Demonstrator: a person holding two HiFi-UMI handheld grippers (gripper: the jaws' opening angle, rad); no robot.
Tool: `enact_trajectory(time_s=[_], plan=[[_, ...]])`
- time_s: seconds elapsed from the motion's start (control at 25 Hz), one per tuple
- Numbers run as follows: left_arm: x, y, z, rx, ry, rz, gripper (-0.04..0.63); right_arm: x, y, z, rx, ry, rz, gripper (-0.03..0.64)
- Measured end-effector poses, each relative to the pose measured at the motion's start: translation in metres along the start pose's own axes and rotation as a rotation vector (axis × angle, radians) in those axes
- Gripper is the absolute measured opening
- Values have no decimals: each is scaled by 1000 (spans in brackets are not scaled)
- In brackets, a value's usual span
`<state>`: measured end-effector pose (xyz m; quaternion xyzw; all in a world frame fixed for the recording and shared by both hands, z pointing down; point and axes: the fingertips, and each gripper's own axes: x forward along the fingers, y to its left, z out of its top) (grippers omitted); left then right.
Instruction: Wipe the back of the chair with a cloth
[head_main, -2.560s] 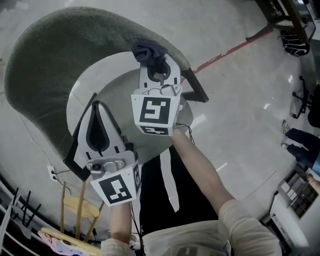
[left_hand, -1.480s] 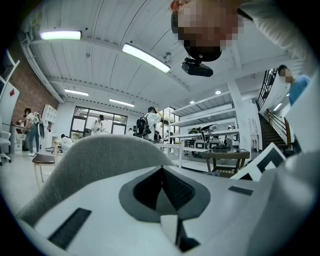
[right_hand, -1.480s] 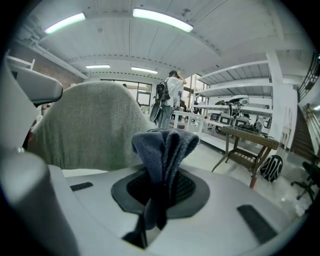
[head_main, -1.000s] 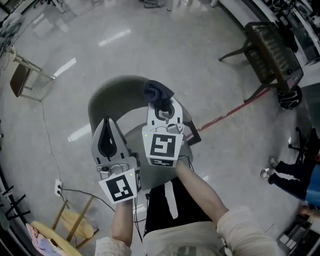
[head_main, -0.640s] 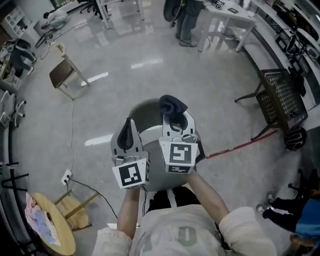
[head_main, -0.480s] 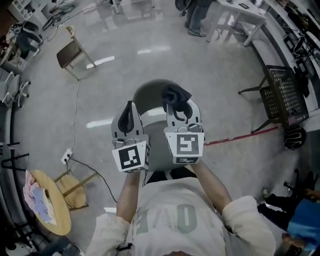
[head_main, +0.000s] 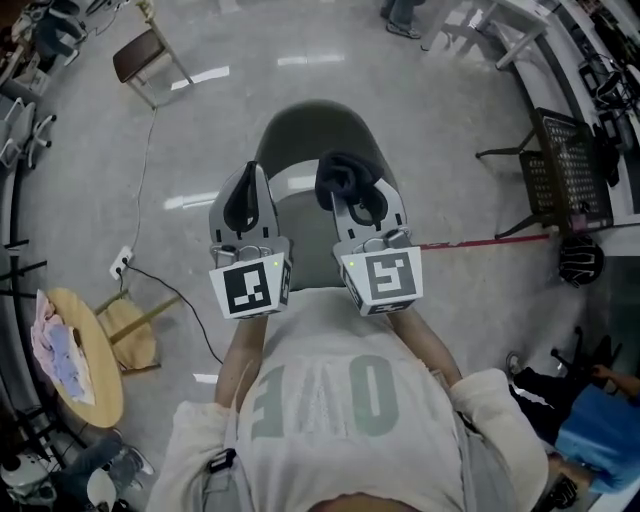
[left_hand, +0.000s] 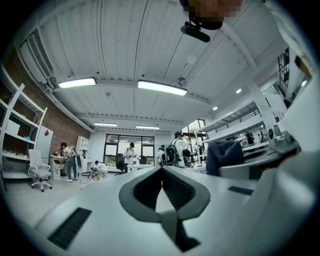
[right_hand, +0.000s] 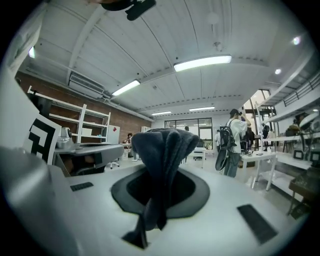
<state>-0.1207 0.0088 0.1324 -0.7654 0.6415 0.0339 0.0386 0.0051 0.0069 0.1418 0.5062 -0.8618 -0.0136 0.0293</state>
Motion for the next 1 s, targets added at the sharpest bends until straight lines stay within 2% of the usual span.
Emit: enact_trajectory(time_s=[0.44,1.0], plan=[[15,-8,9,10,-25,-57,15,5,-3,-10,20,23,-28,58],[18,-13,8,6,-28,-65,15,6,-5,-12,15,23,-26,58]])
